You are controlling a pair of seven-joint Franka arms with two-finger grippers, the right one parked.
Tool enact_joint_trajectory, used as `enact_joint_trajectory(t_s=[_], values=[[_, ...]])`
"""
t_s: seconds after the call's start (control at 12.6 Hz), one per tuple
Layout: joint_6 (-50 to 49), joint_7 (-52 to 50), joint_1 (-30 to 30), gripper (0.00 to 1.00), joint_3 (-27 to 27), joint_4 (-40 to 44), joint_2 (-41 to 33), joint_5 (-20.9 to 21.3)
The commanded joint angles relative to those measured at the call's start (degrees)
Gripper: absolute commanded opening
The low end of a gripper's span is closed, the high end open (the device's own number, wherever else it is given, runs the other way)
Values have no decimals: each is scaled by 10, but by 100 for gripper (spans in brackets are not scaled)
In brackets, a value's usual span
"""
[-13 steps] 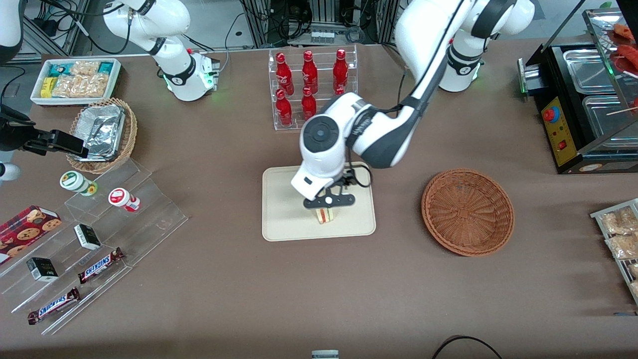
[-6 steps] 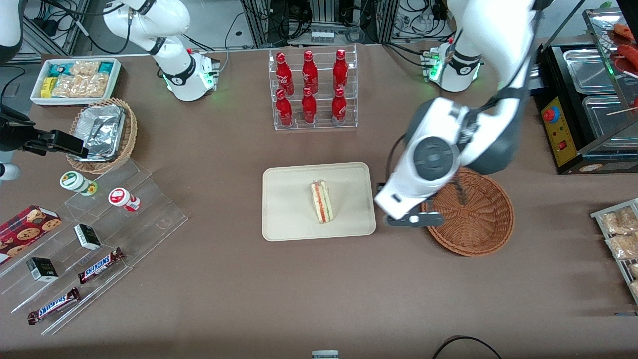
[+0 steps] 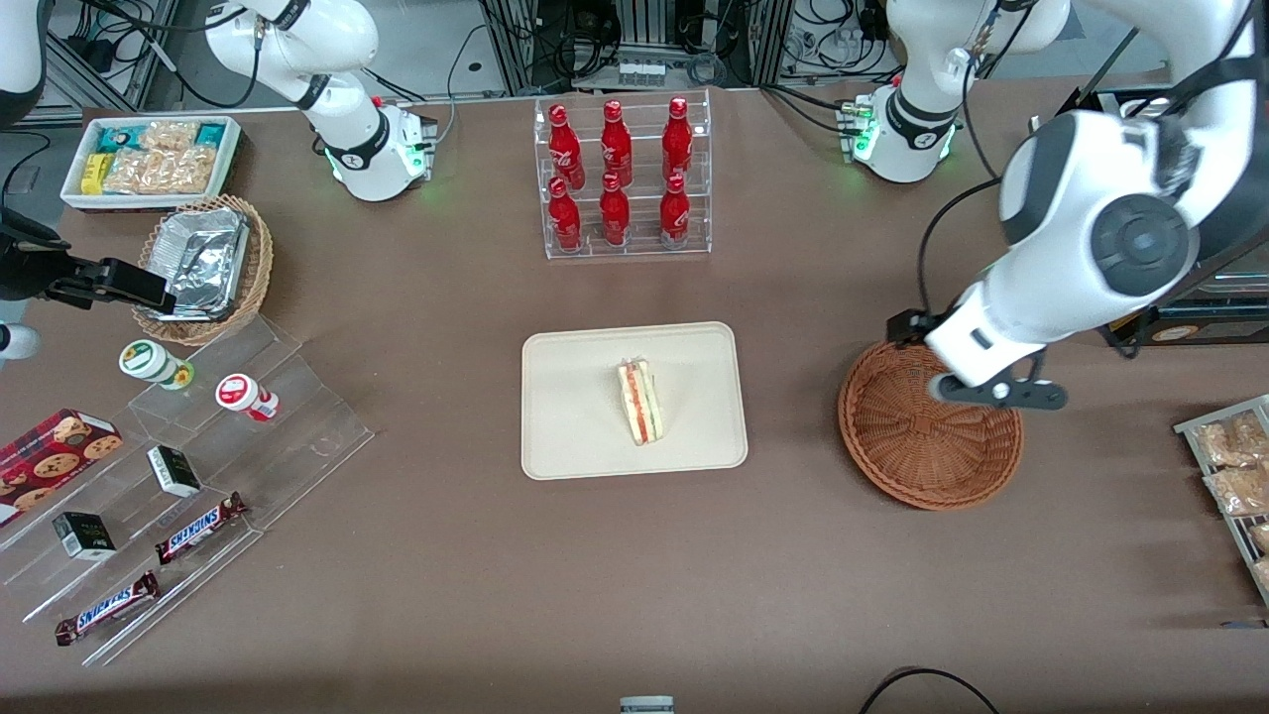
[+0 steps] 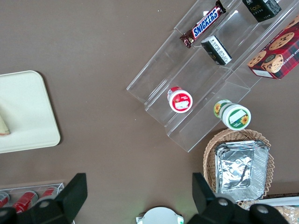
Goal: Place sandwich from basket to tray
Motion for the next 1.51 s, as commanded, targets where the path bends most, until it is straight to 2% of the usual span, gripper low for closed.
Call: enact_joint_trajectory(t_s=[0.0,0.16,0.4,0.48,0.79,1.03,1.19,1.43], values=[[-17,17,19,100,-5,-21,-46,2],[-32,17,49,100,-7,-23,-67,8],[-72,18,136,100,-58,-21,-94,8],[-82,19,145,100,-64,-20,-99,8],[-89,26,141,100,-52,-14,-118,9],[-100,31,117,100,-49,11,-120,42],[-90,31,88,100,-41,45,-87,66],[-92,42,90,100,-40,82,-63,60]])
